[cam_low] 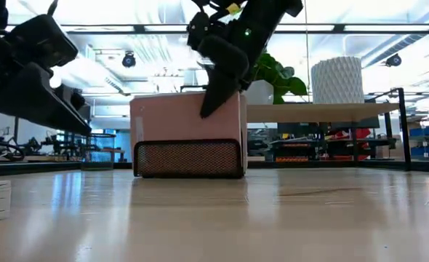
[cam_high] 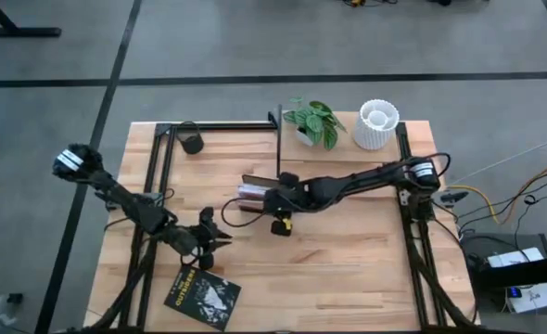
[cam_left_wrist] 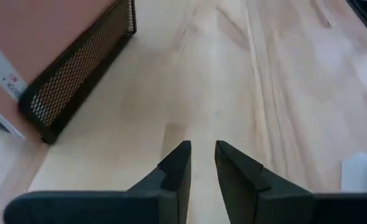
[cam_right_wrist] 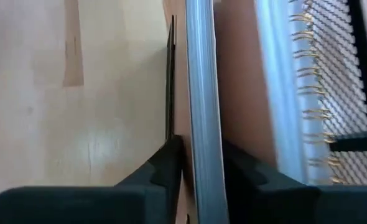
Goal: Stock shelves
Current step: Put the pink notebook into the black mesh bookshelf, then put the black book into the black mesh bookshelf
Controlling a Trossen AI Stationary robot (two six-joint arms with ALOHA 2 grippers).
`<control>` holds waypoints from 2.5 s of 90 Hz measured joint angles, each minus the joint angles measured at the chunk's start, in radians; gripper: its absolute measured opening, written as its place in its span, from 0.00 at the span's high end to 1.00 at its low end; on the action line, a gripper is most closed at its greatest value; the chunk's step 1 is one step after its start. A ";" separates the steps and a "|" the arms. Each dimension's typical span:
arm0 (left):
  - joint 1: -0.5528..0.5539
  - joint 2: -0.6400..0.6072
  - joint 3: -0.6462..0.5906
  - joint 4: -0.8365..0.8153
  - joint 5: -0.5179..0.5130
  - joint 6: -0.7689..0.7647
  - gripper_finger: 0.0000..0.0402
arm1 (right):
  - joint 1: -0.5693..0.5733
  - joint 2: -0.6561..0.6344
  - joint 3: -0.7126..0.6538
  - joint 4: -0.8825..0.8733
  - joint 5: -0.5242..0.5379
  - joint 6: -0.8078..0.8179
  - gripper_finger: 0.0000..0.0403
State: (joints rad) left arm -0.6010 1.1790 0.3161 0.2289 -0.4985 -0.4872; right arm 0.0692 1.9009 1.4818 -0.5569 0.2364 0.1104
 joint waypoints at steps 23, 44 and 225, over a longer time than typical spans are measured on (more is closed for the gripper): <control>0.000 -0.134 0.000 0.000 0.237 0.038 0.85 | 0.018 -0.039 0.000 -0.018 0.001 0.003 0.87; -0.041 -0.257 0.000 -0.016 0.380 0.037 0.85 | 0.020 -0.075 0.000 -0.043 0.022 0.010 0.76; -0.246 0.469 0.298 -0.254 -0.223 -0.553 0.85 | 0.531 0.117 -0.010 0.491 0.026 0.188 0.97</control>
State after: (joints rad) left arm -0.8474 1.6475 0.6139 -0.0249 -0.7211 -1.0404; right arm 0.6004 2.0184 1.4723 -0.0660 0.2626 0.2980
